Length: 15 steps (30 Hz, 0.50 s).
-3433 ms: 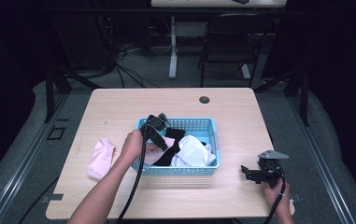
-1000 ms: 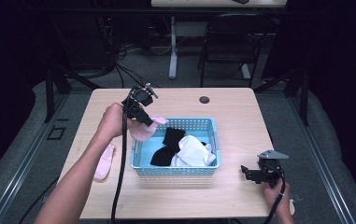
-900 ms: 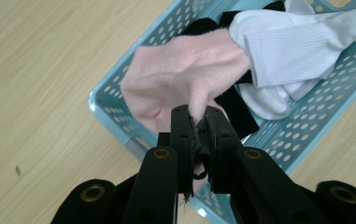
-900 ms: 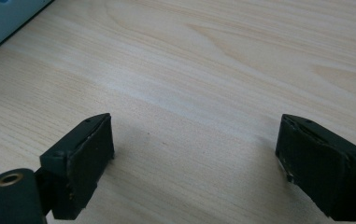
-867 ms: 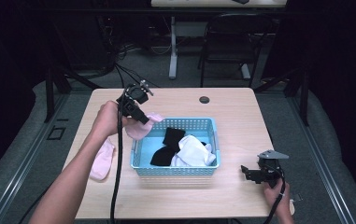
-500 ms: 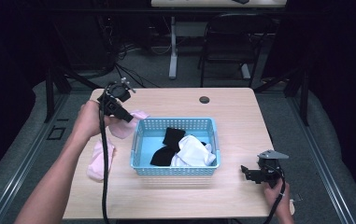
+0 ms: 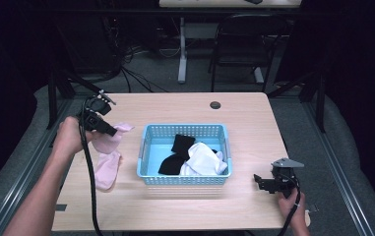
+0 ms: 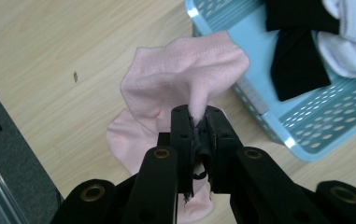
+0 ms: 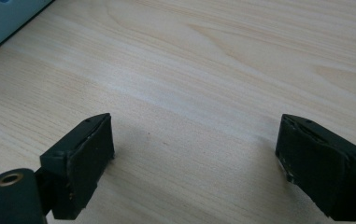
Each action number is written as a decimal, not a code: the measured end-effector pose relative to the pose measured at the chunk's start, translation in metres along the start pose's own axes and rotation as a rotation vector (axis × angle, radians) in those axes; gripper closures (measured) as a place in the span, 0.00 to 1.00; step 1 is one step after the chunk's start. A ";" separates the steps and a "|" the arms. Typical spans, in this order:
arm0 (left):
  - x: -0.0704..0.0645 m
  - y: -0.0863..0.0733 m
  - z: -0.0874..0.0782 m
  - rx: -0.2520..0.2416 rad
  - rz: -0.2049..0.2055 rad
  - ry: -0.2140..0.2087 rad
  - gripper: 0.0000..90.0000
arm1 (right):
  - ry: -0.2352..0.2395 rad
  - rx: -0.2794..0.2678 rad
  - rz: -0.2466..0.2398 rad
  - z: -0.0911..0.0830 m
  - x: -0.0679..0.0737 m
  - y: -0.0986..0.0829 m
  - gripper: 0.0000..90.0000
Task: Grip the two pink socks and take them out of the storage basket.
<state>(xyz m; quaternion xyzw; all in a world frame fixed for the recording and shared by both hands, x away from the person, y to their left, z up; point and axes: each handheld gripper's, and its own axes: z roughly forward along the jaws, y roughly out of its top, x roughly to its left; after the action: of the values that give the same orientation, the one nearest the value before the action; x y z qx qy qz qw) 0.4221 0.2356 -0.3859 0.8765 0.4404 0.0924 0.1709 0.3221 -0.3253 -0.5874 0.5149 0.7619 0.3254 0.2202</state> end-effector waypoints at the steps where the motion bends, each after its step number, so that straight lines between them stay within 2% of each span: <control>1: 0.003 -0.003 0.003 0.003 -0.007 0.000 0.93 | 0.000 0.000 0.000 0.000 0.000 0.000 0.12; 15: 0.037 -0.029 0.061 0.096 -0.125 -0.008 0.93 | 0.003 -0.001 0.000 0.000 0.000 0.000 0.12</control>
<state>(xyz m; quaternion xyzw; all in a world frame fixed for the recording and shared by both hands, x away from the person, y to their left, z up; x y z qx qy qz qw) 0.4415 0.2677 -0.4531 0.8547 0.4977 0.0569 0.1360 0.3222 -0.3253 -0.5875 0.5143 0.7621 0.3264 0.2194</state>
